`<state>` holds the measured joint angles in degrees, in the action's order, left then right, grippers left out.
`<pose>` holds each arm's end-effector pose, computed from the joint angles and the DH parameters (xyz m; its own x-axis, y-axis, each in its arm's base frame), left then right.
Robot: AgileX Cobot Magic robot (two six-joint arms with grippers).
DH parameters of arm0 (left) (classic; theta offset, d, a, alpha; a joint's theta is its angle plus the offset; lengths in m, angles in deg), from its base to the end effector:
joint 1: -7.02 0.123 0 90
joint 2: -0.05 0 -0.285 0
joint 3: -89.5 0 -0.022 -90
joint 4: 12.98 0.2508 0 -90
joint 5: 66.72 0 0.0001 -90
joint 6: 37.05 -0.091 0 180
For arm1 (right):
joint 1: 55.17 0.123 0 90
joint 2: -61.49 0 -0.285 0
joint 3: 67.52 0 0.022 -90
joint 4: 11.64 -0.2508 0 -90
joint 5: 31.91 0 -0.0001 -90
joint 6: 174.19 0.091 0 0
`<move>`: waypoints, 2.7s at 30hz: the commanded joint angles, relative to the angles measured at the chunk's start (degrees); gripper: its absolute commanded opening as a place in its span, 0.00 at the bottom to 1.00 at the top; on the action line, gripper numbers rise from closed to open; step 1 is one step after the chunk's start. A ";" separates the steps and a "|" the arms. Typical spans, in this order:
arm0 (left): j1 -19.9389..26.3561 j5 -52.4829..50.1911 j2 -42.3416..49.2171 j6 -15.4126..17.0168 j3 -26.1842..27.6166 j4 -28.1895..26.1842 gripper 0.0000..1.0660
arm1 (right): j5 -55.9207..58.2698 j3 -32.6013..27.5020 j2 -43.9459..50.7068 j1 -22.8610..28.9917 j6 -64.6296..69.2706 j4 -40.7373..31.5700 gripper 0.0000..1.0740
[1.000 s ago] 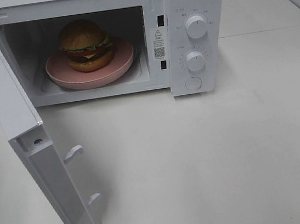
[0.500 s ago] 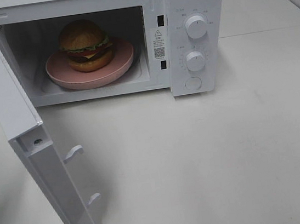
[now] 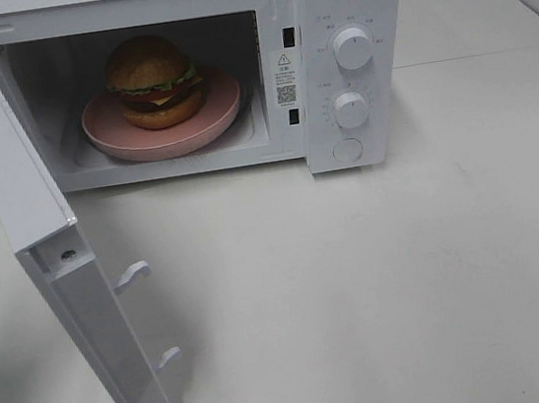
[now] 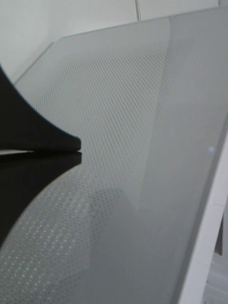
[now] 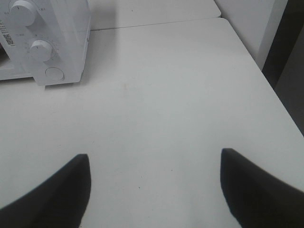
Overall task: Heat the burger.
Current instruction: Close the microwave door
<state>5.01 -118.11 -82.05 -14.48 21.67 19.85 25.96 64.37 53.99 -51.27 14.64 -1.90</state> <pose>0.1842 -0.0450 0.1800 -0.2378 -0.0018 -0.9713 0.4409 0.8909 -0.1095 -0.0043 -0.0134 0.2846 -0.3867 0.0362 -0.9215 0.0887 0.9961 0.0019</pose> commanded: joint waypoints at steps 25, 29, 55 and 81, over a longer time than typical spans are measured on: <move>-29.51 -6.76 -18.39 -12.32 12.43 -30.83 0.00 | -0.29 -0.29 1.49 -0.29 0.06 0.11 0.67; -32.49 -6.70 -20.05 -13.12 14.73 -34.38 0.00 | -0.29 -0.29 1.49 -0.29 0.06 0.11 0.67; -37.36 -2.12 -31.11 -14.95 34.55 -38.62 0.00 | -0.29 -0.29 1.43 -0.29 0.00 0.11 0.67; -37.36 1.03 -39.71 -15.18 48.47 -40.05 0.00 | -0.29 -0.29 1.43 -0.29 0.00 0.11 0.67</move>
<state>-32.34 -117.43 -121.59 -29.55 68.71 -18.89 25.96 64.37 53.99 -51.27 14.64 -1.90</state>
